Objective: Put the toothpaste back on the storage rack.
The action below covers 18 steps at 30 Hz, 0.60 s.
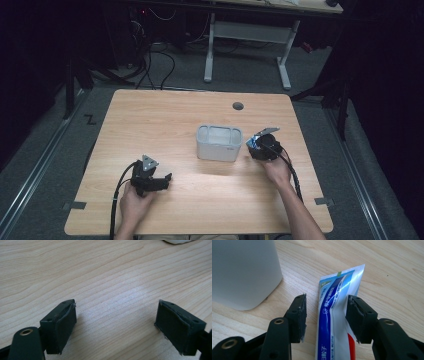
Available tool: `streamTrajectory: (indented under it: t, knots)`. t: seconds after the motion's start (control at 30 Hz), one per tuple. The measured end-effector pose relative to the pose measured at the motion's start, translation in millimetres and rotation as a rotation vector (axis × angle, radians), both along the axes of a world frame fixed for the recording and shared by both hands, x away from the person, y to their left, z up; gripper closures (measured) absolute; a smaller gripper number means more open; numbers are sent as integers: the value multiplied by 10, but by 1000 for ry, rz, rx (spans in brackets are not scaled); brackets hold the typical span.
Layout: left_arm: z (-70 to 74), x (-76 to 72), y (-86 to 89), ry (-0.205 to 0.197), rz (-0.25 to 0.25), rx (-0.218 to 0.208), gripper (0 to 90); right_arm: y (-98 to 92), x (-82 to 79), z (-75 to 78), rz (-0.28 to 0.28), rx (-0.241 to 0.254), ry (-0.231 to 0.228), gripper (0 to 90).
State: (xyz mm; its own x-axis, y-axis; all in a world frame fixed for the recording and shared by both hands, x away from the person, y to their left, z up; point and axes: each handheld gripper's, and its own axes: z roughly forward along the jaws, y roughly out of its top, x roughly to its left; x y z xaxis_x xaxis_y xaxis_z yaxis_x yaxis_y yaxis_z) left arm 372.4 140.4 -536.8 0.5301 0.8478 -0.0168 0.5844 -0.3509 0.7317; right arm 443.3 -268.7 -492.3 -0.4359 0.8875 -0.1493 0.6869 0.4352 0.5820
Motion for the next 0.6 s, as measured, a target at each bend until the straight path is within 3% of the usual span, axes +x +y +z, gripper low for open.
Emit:
streamTrajectory:
  t: [0.33, 0.6]
  knots:
    - [0, 0, 0, 0, 0, 0, 174, -50, 66, -23, -22, -7, 19, 548]
    - [0, 0, 0, 0, 1, 0, 174, -52, 95, -40, -29, -20, 30, 526]
